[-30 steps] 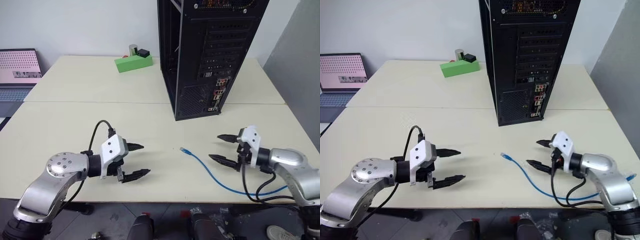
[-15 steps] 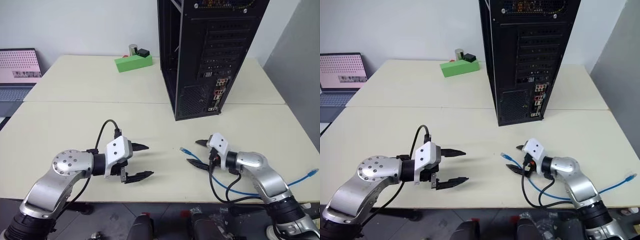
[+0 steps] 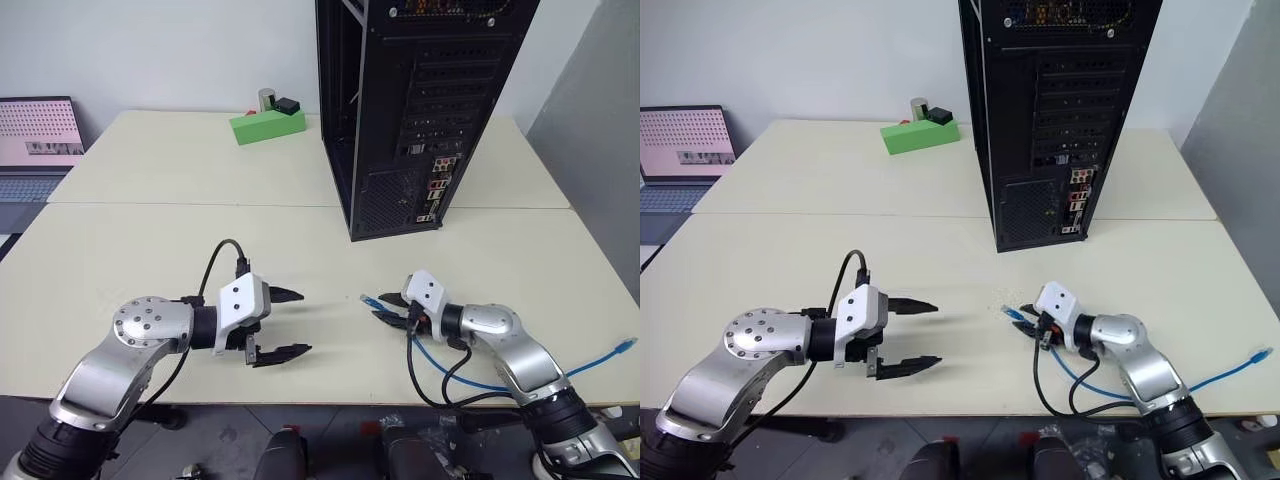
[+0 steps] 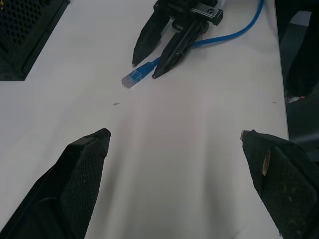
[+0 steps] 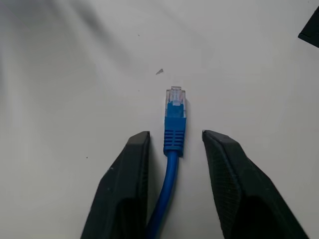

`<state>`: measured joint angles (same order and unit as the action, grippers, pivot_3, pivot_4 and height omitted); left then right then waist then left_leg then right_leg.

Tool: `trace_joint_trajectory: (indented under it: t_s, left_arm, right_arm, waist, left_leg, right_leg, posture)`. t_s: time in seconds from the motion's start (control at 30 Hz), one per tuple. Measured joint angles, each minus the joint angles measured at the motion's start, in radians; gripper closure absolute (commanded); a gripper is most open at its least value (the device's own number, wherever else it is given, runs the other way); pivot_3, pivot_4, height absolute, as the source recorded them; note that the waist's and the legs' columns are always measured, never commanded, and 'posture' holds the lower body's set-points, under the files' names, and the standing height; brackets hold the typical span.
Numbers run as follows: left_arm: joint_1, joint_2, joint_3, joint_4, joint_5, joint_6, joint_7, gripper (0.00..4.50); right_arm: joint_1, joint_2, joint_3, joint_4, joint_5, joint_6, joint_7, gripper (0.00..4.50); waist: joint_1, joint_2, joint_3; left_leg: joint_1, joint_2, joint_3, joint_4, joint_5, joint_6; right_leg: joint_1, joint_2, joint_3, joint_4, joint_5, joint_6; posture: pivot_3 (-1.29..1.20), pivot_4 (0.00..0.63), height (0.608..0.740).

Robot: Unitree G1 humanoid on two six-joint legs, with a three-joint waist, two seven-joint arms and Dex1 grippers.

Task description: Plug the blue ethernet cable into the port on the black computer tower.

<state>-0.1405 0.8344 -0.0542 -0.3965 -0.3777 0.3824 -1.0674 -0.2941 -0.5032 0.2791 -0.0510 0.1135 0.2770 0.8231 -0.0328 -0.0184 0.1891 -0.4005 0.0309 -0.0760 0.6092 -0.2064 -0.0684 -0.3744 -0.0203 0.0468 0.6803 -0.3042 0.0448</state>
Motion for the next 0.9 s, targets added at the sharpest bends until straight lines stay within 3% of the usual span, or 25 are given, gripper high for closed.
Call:
trace_joint_trajectory:
  t_s: [0.1, 0.13, 0.53, 0.8, 0.9]
  left_arm:
    - [-0.013, -0.007, -0.01, 0.009, 0.003, -0.009, -0.013, 0.0]
    - [-0.02, -0.011, -0.02, 0.015, 0.007, -0.018, -0.014, 0.0]
    - [-0.174, -0.107, -0.138, 0.187, 0.097, -0.111, -0.058, 0.0]
    - [-0.24, -0.186, -0.178, 0.295, 0.122, -0.156, -0.078, 0.0]
    - [-0.257, -0.195, -0.178, 0.318, 0.122, -0.173, -0.086, 0.44]
  right_arm:
    - [-0.001, -0.016, 0.015, -0.004, -0.026, -0.033, 0.006, 4.35]
    - [-0.002, -0.019, 0.016, -0.004, -0.035, -0.043, 0.007, 4.39]
    - [-0.113, -0.035, 0.037, -0.108, 0.004, -0.006, 0.157, 4.39]
    - [-0.128, -0.02, 0.061, -0.126, 0.015, 0.033, 0.18, 4.39]
    - [-0.129, -0.02, 0.061, -0.133, 0.02, 0.04, 0.181, 4.39]
  waist:
    - [0.0, 0.0, 0.0]
    - [0.0, 0.0, 0.0]
    - [-0.001, 0.0, 0.0]
    - [-0.001, 0.0, 0.0]
    - [0.0, 0.0, 0.0]
  left_leg:
    - [0.0, 0.0, 0.0, 0.0, 0.0, 0.0]
    - [0.0, 0.0, 0.0, 0.0, 0.0, 0.0]
    - [0.0, 0.0, -0.001, 0.0, 0.0, 0.0]
    - [-0.001, 0.0, -0.002, 0.001, 0.0, 0.0]
    - [-0.001, 0.0, -0.002, 0.001, 0.0, 0.0]
  right_leg:
    - [0.0, 0.0, 0.0, 0.0, 0.0, 0.0]
    - [0.0, 0.0, 0.0, 0.0, 0.0, 0.0]
    - [0.0, 0.0, -0.001, 0.0, 0.0, 0.0]
    - [0.0, 0.0, -0.002, 0.001, 0.0, 0.0]
    - [0.0, 0.0, -0.002, 0.001, 0.0, 0.0]
  posture:
    - [0.0, 0.15, 0.74]
    - [0.0, 0.15, 0.74]
    - [0.0, 0.15, 0.74]
    - [0.0, 0.15, 0.74]
    - [0.0, 0.15, 0.74]
